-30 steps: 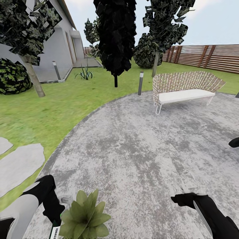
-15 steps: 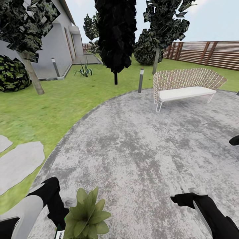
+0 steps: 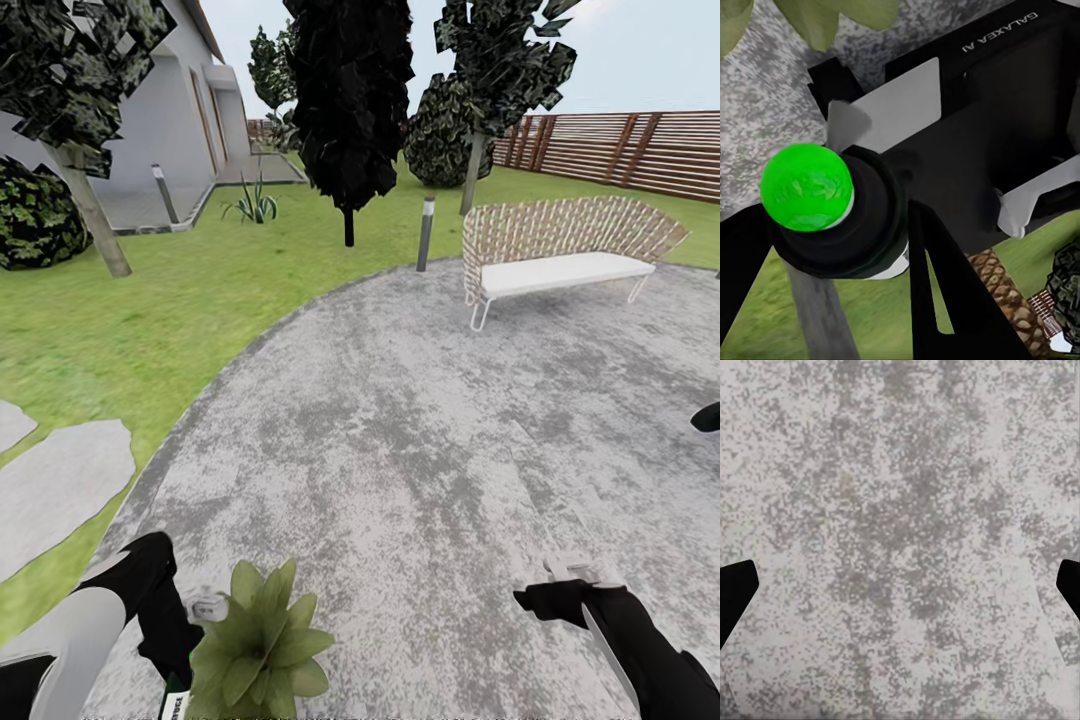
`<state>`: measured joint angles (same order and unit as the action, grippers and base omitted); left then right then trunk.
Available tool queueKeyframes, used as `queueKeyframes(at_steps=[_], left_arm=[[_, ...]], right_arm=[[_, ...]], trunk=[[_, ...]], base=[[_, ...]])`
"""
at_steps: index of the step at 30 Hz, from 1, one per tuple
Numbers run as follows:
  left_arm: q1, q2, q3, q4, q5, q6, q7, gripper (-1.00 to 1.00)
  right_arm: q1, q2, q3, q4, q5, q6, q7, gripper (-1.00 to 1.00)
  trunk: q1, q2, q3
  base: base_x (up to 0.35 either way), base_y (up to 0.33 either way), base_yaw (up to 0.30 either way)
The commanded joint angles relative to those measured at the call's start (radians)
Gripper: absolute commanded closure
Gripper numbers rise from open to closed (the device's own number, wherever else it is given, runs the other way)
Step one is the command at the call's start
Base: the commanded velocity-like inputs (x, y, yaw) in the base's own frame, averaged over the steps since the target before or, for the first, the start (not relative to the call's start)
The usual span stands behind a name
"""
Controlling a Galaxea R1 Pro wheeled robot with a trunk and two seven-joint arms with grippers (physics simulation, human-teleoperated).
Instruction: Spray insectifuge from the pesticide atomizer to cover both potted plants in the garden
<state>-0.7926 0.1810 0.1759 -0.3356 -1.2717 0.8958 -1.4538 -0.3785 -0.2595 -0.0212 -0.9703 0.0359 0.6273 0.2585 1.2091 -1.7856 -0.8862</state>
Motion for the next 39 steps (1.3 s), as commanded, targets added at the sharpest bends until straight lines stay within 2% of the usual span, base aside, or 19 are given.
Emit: queueKeyframes(at_steps=[1,4,8,12,14,15,22,34,35,39], left_arm=[[0.0,0.0,0.007,-0.001,-0.01,0.011,-0.005,1.0],[0.0,0.002,0.006,-0.002,-0.011,0.012,0.041,1.0],[0.0,-0.001,0.007,0.0,-0.01,0.012,0.171,1.0],[0.0,-0.009,0.007,0.006,-0.008,0.012,0.219,1.0],[0.0,-0.02,0.007,0.01,-0.009,0.01,0.228,1.0],[0.0,-0.054,0.008,0.058,-0.006,0.006,0.234,1.0],[0.0,-0.052,0.01,0.058,-0.003,0.006,0.234,1.0],[0.0,-0.052,0.01,0.053,-0.002,0.006,0.234,1.0],[0.0,-0.054,0.011,0.006,0.003,0.005,0.234,1.0],[0.0,-0.054,0.011,0.007,0.003,0.005,0.234,1.0]], right_arm=[[0.0,0.0,-0.002,-0.002,0.004,0.005,0.006,-1.0],[0.0,0.0,-0.002,-0.003,0.004,0.005,0.005,-1.0],[0.0,0.0,-0.001,-0.002,0.01,0.005,0.005,-1.0],[0.0,0.0,0.001,0.0,0.013,0.005,0.005,-1.0],[0.0,0.0,0.001,0.001,0.013,0.005,0.005,-1.0],[0.0,0.0,0.003,0.002,0.013,0.005,0.005,-1.0],[0.0,0.0,0.003,0.002,0.013,0.005,0.005,-1.0],[0.0,0.0,0.002,0.002,0.009,0.005,0.005,-1.0],[0.0,0.0,0.001,0.002,0.013,0.005,0.005,-1.0],[0.0,0.0,0.001,0.002,0.013,0.005,0.005,-1.0]], trunk=[[0.0,0.0,-0.002],[0.0,0.0,-0.005],[0.0,0.0,-0.006],[0.0,0.0,-0.006],[0.0,0.0,-0.006],[0.0,0.0,-0.007],[0.0,0.0,-0.015],[0.0,0.0,-0.018],[0.0,0.0,-0.018],[0.0,0.0,-0.018]], base=[[0.0,0.0,0.0],[0.0,0.0,0.0],[0.0,0.0,0.0],[0.0,0.0,0.0],[0.0,0.0,0.0],[0.0,0.0,0.154],[0.0,0.0,0.142],[0.0,0.0,0.011],[0.0,0.0,0.0],[0.0,0.0,0.0]])
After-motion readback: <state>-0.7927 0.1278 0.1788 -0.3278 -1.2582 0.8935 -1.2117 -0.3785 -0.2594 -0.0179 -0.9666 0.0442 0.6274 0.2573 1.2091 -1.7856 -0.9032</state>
